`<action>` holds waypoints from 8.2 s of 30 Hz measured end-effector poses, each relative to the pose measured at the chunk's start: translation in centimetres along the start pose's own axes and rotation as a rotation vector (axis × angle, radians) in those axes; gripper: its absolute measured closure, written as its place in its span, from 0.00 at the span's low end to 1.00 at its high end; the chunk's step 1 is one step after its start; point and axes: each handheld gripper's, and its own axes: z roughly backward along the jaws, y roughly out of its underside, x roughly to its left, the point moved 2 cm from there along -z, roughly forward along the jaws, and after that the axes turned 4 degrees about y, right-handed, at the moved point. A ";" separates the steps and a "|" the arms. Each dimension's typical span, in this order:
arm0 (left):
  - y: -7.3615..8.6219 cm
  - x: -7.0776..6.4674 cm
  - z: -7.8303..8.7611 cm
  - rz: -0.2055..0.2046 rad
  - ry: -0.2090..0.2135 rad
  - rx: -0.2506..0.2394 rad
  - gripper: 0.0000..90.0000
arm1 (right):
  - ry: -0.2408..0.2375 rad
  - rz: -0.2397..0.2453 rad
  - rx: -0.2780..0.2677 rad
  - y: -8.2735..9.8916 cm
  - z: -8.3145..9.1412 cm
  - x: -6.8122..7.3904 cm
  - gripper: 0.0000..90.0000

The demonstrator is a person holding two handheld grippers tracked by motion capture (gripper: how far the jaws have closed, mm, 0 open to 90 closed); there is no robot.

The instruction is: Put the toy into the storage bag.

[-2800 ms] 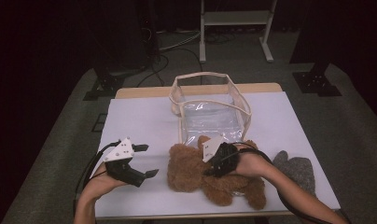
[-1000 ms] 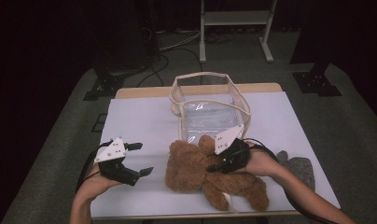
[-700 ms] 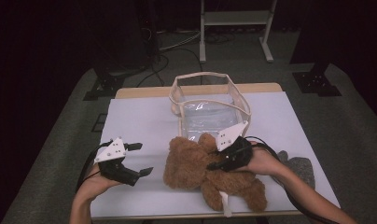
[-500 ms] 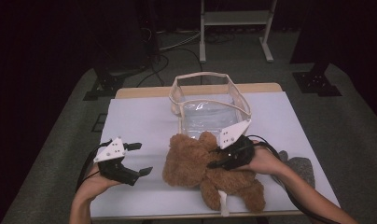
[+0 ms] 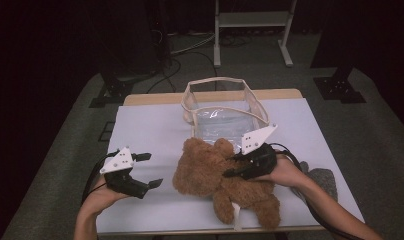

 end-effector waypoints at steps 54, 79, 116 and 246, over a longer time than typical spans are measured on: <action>0.3 0.3 0.2 0.014 -0.001 -0.007 0.10 | 0.033 -0.077 -0.182 -4.9 1.6 -1.1 0.79; 0.4 0.8 0.5 0.024 -0.004 -0.021 0.10 | 0.131 -0.039 -0.212 -18.3 6.1 -6.2 0.79; 0.8 0.7 -0.2 0.019 0.026 0.009 0.10 | 0.353 -0.156 -0.237 -24.9 6.9 -17.8 0.79; 0.5 -0.5 -1.3 -0.002 0.051 0.041 0.10 | 0.307 -0.127 0.069 -9.2 0.2 -16.8 0.59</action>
